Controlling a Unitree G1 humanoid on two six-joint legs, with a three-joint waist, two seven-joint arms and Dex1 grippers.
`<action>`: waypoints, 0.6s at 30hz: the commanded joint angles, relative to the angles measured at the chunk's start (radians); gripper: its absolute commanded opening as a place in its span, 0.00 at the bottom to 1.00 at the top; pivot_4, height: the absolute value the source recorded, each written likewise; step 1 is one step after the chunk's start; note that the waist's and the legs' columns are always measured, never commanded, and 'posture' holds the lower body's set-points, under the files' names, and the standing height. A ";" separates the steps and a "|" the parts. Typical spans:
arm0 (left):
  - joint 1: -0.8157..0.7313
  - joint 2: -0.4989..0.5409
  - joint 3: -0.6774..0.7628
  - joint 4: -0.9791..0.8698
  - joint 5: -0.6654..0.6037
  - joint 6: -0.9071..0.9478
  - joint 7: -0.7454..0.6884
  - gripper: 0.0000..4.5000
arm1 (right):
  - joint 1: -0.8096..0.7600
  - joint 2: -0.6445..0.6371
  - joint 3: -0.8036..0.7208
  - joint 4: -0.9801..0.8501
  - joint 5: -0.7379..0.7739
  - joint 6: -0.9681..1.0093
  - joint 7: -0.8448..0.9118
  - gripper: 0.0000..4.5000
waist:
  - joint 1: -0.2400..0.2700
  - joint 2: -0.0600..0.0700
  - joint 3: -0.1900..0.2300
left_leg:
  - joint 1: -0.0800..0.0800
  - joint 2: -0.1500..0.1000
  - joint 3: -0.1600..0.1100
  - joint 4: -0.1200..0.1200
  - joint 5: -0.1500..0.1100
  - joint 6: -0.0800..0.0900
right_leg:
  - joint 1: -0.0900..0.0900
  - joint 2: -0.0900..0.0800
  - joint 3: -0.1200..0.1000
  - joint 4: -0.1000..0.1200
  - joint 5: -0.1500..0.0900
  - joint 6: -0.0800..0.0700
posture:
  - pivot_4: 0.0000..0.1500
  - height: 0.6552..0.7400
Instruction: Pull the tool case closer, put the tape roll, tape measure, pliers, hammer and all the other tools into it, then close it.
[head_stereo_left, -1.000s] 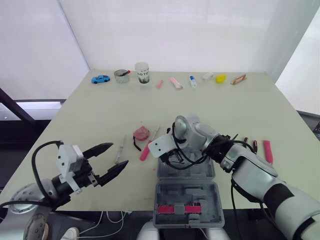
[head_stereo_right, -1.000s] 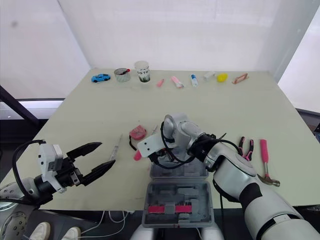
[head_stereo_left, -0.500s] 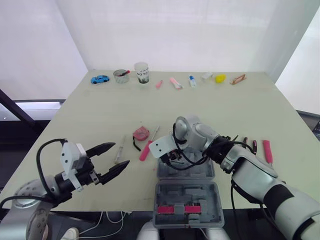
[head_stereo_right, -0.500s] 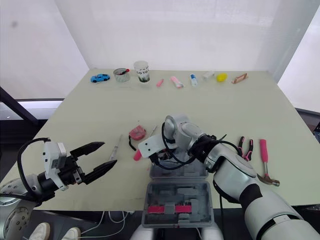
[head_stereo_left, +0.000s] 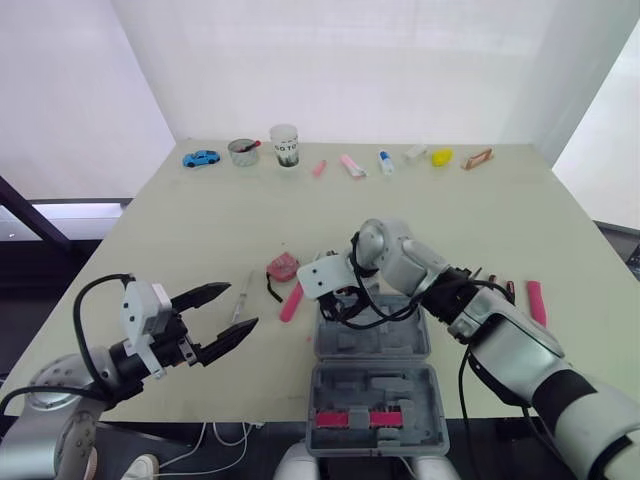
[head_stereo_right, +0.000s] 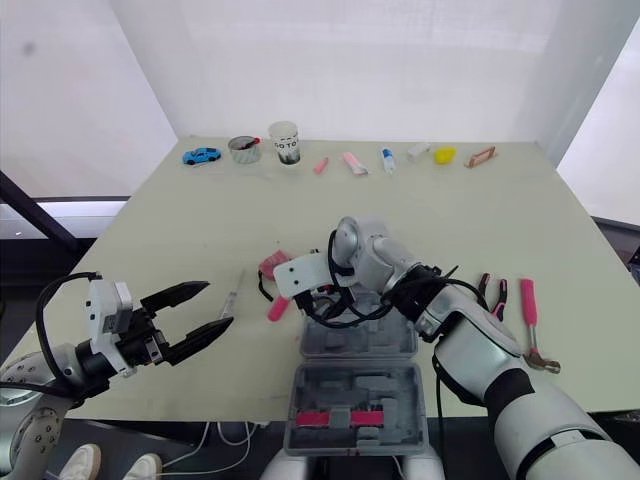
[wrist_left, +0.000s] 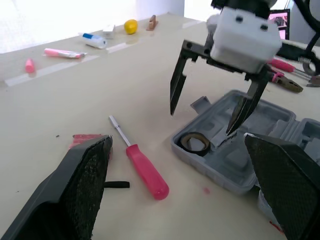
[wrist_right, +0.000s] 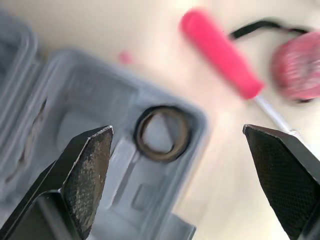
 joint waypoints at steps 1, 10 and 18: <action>-0.019 0.016 0.003 0.011 -0.002 -0.016 -0.014 1.00 | 0.041 0.012 -0.097 -0.060 0.075 0.057 -0.057 0.92 | -0.001 0.000 0.000 | 0.000 0.000 0.000 0.000 0.000 0.000 | 0.000 0.000 0.000 0.000 0.000 0.000 | 1.00 1.00; -0.067 0.031 -0.022 0.067 0.011 -0.023 -0.056 1.00 | 0.242 0.030 -0.293 -0.092 0.238 0.143 -0.233 0.38 | -0.002 0.000 0.000 | 0.000 0.000 0.001 0.000 0.000 0.000 | 0.000 0.000 0.000 0.000 0.000 0.000 | 1.00 1.00; -0.088 0.037 -0.026 0.106 0.021 -0.029 -0.079 1.00 | 0.343 0.048 -0.323 -0.019 0.291 0.043 -0.341 0.38 | -0.014 0.000 0.000 | 0.000 0.000 0.001 0.000 0.000 0.000 | 0.000 0.000 0.001 0.000 0.000 0.000 | 1.00 1.00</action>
